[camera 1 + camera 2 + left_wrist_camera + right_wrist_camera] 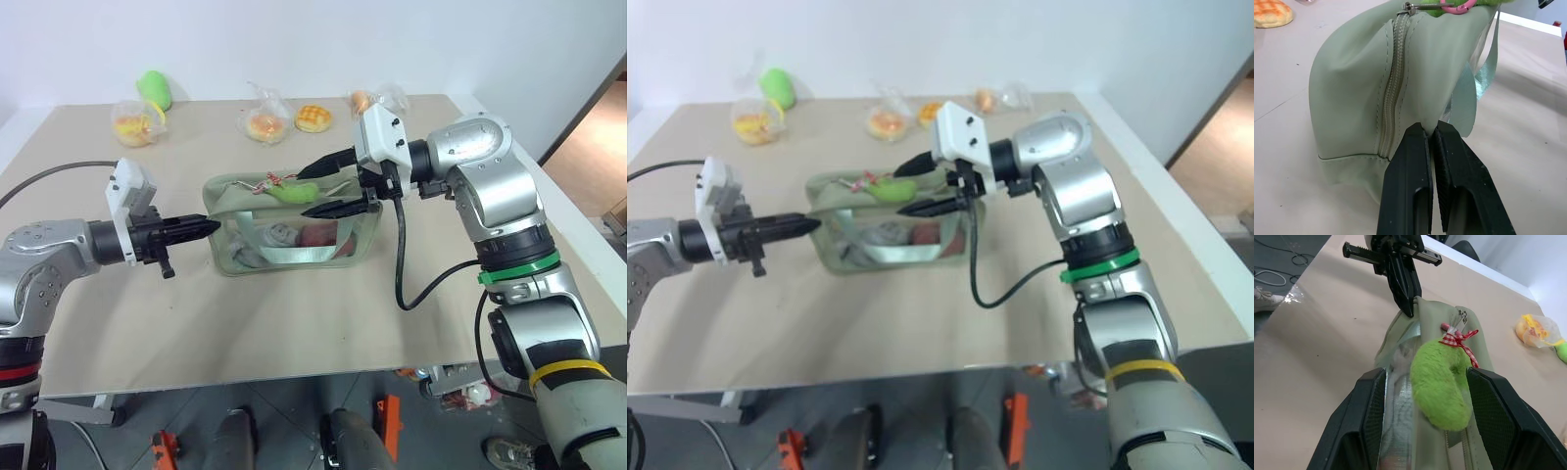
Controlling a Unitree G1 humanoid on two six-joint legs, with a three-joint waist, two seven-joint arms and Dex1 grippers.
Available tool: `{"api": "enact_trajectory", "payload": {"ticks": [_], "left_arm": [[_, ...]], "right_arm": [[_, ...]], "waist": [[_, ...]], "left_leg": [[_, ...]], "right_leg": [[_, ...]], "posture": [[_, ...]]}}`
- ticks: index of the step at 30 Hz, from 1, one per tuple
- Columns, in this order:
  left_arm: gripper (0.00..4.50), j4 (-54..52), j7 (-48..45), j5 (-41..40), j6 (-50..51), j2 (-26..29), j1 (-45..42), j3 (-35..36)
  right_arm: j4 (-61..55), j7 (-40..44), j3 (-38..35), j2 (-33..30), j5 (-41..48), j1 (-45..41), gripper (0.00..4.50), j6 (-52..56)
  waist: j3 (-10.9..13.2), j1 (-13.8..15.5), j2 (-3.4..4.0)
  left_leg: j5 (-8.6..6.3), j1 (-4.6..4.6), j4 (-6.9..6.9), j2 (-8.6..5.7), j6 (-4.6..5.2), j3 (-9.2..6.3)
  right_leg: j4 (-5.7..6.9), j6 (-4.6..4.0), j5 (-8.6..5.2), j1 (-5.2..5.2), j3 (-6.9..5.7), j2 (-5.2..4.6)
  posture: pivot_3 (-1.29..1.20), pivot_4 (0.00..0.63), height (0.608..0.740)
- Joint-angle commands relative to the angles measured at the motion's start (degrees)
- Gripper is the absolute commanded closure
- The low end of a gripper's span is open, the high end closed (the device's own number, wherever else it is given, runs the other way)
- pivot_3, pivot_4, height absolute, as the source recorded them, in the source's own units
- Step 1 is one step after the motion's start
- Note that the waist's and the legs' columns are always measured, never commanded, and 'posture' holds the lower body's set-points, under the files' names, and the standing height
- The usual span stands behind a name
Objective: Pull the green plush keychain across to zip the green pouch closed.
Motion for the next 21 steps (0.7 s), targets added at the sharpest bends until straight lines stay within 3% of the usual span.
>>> {"api": "enact_trajectory", "payload": {"ticks": [1,3,10,21], "left_arm": [[4.5,-2.27,0.36,-0.96,-0.02,0.03,0.62,1.94],[4.5,-2.65,0.67,-1.12,0.13,-0.09,0.91,2.12],[4.5,-3.4,1.56,-1.68,0.35,-0.3,1.56,2.76],[4.5,-3.72,2.46,-2.48,0.22,-0.29,2.21,2.85]], "right_arm": [[0.79,-0.29,-0.36,0.65,-0.47,-2.19,1.83,-1.08],[1.55,-0.25,-0.63,1.14,-0.34,-2.57,2.07,-1.01],[3.66,0.16,-1.04,1.8,-0.14,-3.17,4.38,-1.17],[7.42,0.4,-3.34,0.52,1.02,-6.43,4.45,-0.14]], "waist": [[0.0,0.0,0.0],[0.0,0.0,0.0],[0.0,-0.01,0.0],[0.0,-0.03,0.0]], "left_leg": [[0.0,0.0,0.0,0.0,0.0,0.0],[0.0,0.0,-0.01,0.0,0.0,0.0],[0.0,0.0,-0.01,0.0,0.0,-0.01],[0.0,0.0,-0.01,0.0,0.0,0.0]], "right_leg": [[0.0,0.0,0.0,0.0,0.0,0.0],[0.0,0.0,0.0,0.0,0.0,0.0],[0.0,0.0,0.0,0.0,0.0,0.0],[0.0,-0.01,0.0,-0.01,0.0,0.0]], "posture": [[0.0,0.15,0.74],[0.0,0.15,0.74],[0.0,0.15,0.74],[0.0,0.15,0.74]]}}
